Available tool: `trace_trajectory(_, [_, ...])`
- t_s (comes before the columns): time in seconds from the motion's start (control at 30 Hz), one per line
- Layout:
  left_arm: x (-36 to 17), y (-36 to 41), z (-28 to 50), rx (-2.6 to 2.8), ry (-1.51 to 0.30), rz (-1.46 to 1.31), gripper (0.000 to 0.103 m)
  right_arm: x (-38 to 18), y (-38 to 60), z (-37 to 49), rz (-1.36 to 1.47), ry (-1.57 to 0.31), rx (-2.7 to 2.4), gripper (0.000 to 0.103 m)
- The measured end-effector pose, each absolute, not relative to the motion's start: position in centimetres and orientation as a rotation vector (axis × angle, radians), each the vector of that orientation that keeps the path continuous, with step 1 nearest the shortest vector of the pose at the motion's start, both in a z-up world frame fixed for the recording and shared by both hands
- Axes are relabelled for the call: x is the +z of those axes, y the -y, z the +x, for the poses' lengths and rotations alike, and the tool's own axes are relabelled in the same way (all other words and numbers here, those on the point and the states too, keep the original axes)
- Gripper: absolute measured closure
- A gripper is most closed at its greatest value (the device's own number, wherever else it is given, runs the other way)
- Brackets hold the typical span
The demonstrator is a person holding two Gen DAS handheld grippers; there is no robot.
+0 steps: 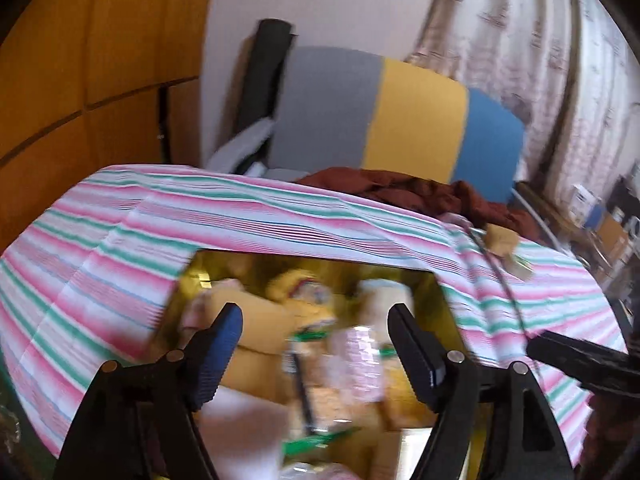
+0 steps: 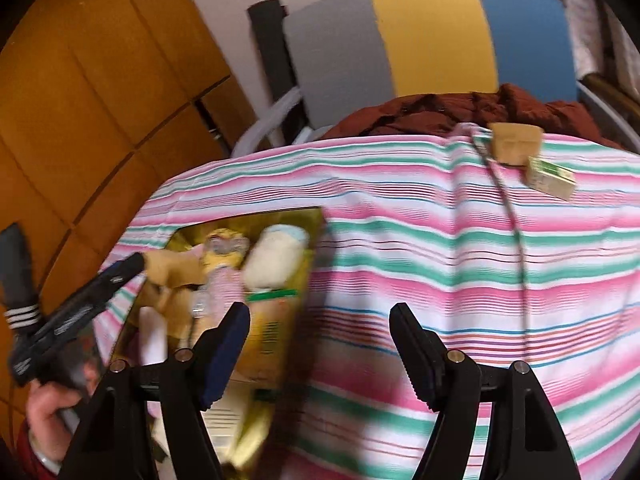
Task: Organize objects
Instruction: 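Move both tools back toward the tan sponge and green box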
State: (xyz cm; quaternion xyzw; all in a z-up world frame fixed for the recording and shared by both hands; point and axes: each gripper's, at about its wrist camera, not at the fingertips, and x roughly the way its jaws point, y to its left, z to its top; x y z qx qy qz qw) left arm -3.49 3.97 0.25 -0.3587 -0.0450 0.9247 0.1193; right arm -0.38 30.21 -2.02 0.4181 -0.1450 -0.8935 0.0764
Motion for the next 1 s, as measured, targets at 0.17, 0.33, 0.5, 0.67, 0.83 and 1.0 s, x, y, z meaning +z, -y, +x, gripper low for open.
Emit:
trace_trajectory(0.17, [0.3, -8.3, -3.4, 2.574, 0.077, -1.050, 0.026, -3.5, -34.4, -1.0, 1.340, 0.380, -2.757, 0.027])
trace_trajectory(0.33, [0.2, -12.2, -3.7, 2.487, 0.040, -1.066, 0.026, -5.3, -39.7, -2.9, 1.429, 0.342, -2.824, 0.027])
trace_trajectory(0.5, [-0.1, -15.7, -4.0, 2.426, -0.012, -1.081, 0.026, -6.5, -45.5, -5.8, 1.453, 0.358, -2.909, 0.024])
trace_trajectory(0.67, [-0.6, -18.3, -4.5, 2.376, -0.083, -1.095, 0.026, -7.1, -50.9, -9.8, 1.457, 0.492, -2.920, 0.024])
trace_trajectory(0.83, [-1.3, -19.5, -4.6, 2.343, -0.119, -1.128, 0.026, -6.3, -53.7, -14.1, 1.388, 0.416, -2.947, 0.024])
trace_trajectory(1.0, [-2.1, -20.5, -4.8, 2.327, -0.168, -1.158, 0.026, -7.0, -55.2, -16.9, 1.418, 0.453, -2.891, 0.023])
